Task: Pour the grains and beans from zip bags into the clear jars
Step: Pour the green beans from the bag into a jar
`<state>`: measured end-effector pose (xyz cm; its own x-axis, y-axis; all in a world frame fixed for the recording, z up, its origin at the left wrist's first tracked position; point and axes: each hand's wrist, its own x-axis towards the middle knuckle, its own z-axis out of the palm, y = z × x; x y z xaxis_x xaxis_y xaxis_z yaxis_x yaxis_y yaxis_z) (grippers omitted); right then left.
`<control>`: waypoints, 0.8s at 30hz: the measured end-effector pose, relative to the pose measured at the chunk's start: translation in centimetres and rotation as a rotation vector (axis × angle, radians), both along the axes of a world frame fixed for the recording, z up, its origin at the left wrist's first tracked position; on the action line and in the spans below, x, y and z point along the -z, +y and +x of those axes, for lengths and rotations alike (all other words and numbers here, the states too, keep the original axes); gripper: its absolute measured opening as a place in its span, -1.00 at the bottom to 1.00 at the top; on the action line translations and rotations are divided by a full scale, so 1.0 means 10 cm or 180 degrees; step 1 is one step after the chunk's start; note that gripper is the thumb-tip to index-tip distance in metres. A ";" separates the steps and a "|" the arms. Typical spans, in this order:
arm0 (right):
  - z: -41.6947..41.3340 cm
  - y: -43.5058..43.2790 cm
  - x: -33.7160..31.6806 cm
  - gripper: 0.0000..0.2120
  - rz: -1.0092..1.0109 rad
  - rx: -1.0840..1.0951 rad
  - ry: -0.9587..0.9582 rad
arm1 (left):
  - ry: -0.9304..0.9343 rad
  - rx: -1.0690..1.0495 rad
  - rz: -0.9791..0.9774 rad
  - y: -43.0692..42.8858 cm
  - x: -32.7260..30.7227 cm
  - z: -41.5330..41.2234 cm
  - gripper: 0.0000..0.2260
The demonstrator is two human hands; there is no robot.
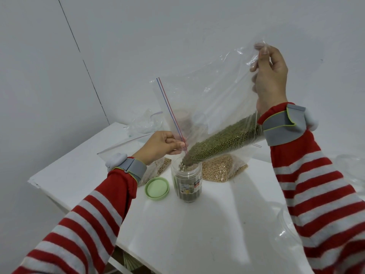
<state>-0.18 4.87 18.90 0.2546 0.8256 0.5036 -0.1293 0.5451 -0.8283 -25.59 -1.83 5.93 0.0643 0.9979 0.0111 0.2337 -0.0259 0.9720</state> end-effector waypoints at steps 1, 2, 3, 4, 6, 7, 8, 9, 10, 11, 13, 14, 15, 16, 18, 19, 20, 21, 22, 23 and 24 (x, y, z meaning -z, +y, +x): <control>0.00 0.00 0.00 -0.80 -0.0005 0.0000 -0.0005 | -0.0006 0.0007 0.0003 0.00 0.00 0.00 -0.77; 0.00 -0.01 0.00 -0.80 -0.0011 -0.0001 -0.0013 | -0.0008 0.0013 0.0005 0.00 0.00 0.00 -0.77; 0.00 -0.01 -0.01 -0.79 -0.0014 -0.0004 -0.0017 | -0.0010 0.0017 0.0004 0.00 0.00 -0.01 -0.77; 0.00 -0.01 -0.01 -0.79 -0.0013 -0.0008 -0.0014 | -0.0010 0.0020 0.0002 0.00 0.00 -0.01 -0.77; -0.01 -0.01 -0.01 -0.80 -0.0018 -0.0004 -0.0020 | -0.0023 0.0030 0.0008 0.00 0.01 -0.01 -0.78; -0.01 -0.02 -0.01 -0.80 -0.0024 -0.0002 -0.0031 | -0.0033 0.0038 0.0014 0.00 0.01 -0.01 -0.79; -0.01 -0.02 -0.01 -0.80 -0.0024 -0.0006 -0.0035 | -0.0041 0.0043 0.0021 -0.01 0.01 -0.01 -0.79; -0.01 -0.02 -0.02 -0.80 -0.0020 -0.0012 -0.0029 | -0.0044 0.0043 0.0025 -0.01 0.00 -0.01 -0.79; -0.01 -0.02 -0.01 -0.80 -0.0019 -0.0015 -0.0023 | -0.0043 0.0041 0.0023 0.00 0.00 0.00 -0.78; -0.01 -0.02 -0.02 -0.80 -0.0021 -0.0018 -0.0017 | -0.0038 0.0041 0.0018 0.00 0.00 0.00 -0.78; -0.01 -0.02 -0.02 -0.80 -0.0023 -0.0029 -0.0007 | -0.0033 0.0048 0.0009 0.00 0.00 -0.01 -0.78; -0.01 -0.02 -0.02 -0.80 -0.0022 -0.0027 -0.0007 | -0.0037 0.0049 0.0008 0.00 0.00 -0.01 -0.78; -0.01 -0.02 -0.02 -0.80 -0.0021 -0.0024 -0.0010 | -0.0045 0.0044 0.0007 -0.01 0.01 -0.01 -0.78; -0.01 -0.02 -0.02 -0.80 -0.0022 -0.0022 -0.0014 | -0.0052 0.0038 0.0004 -0.01 0.01 -0.01 -0.78; -0.01 -0.02 -0.02 -0.80 -0.0030 -0.0025 -0.0018 | -0.0051 0.0036 0.0002 -0.01 0.01 -0.01 -0.78; -0.01 -0.02 -0.02 -0.80 -0.0034 -0.0031 -0.0017 | -0.0050 0.0036 -0.0003 -0.01 0.01 0.00 -0.78; -0.01 -0.02 -0.02 -0.80 -0.0034 -0.0035 -0.0014 | -0.0055 0.0031 -0.0008 -0.01 0.01 0.00 -0.79; -0.01 -0.02 -0.02 -0.80 -0.0033 -0.0038 -0.0011 | -0.0061 0.0030 -0.0010 -0.01 0.01 0.00 -0.79; -0.01 -0.02 -0.02 -0.80 -0.0036 -0.0039 -0.0010 | -0.0064 0.0034 -0.0008 -0.02 0.01 0.00 -0.79; -0.01 -0.03 -0.02 -0.80 -0.0039 -0.0043 -0.0009 | -0.0062 0.0039 -0.0004 -0.02 0.01 0.00 -0.78; -0.01 -0.03 -0.03 -0.80 -0.0040 -0.0049 -0.0007 | -0.0062 0.0041 0.0003 -0.02 0.01 0.00 -0.78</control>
